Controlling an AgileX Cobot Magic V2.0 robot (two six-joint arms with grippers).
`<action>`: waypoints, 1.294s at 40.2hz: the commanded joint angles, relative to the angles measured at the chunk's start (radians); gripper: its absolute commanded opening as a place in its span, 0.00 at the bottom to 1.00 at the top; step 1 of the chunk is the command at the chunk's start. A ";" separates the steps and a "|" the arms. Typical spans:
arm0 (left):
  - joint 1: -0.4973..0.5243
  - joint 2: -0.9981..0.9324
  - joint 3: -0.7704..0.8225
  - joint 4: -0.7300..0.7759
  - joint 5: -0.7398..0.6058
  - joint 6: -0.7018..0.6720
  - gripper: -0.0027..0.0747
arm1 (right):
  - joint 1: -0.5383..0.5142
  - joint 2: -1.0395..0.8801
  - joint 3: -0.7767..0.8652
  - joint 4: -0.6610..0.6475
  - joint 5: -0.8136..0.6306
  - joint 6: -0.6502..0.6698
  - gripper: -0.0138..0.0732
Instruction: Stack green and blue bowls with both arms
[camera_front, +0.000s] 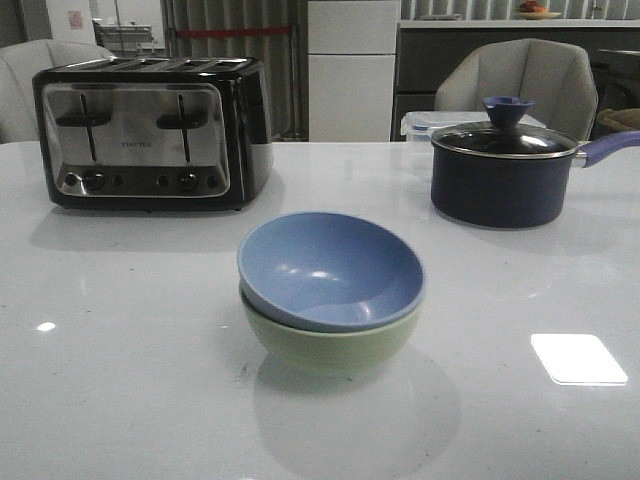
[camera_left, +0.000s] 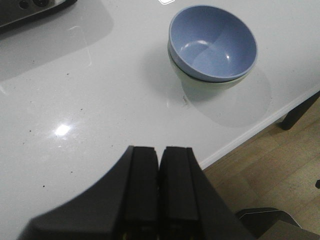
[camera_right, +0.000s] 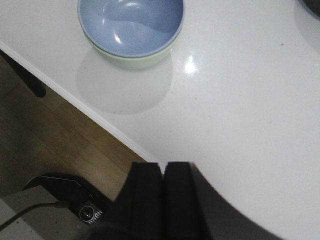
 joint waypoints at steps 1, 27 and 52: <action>0.013 -0.029 -0.021 0.063 -0.093 -0.008 0.16 | -0.004 -0.003 -0.027 -0.006 -0.055 0.000 0.19; 0.510 -0.582 0.612 -0.009 -0.766 -0.008 0.16 | -0.004 -0.003 -0.027 -0.006 -0.053 0.000 0.19; 0.534 -0.643 0.675 -0.009 -0.827 -0.010 0.16 | -0.004 -0.003 -0.027 -0.006 -0.048 0.000 0.19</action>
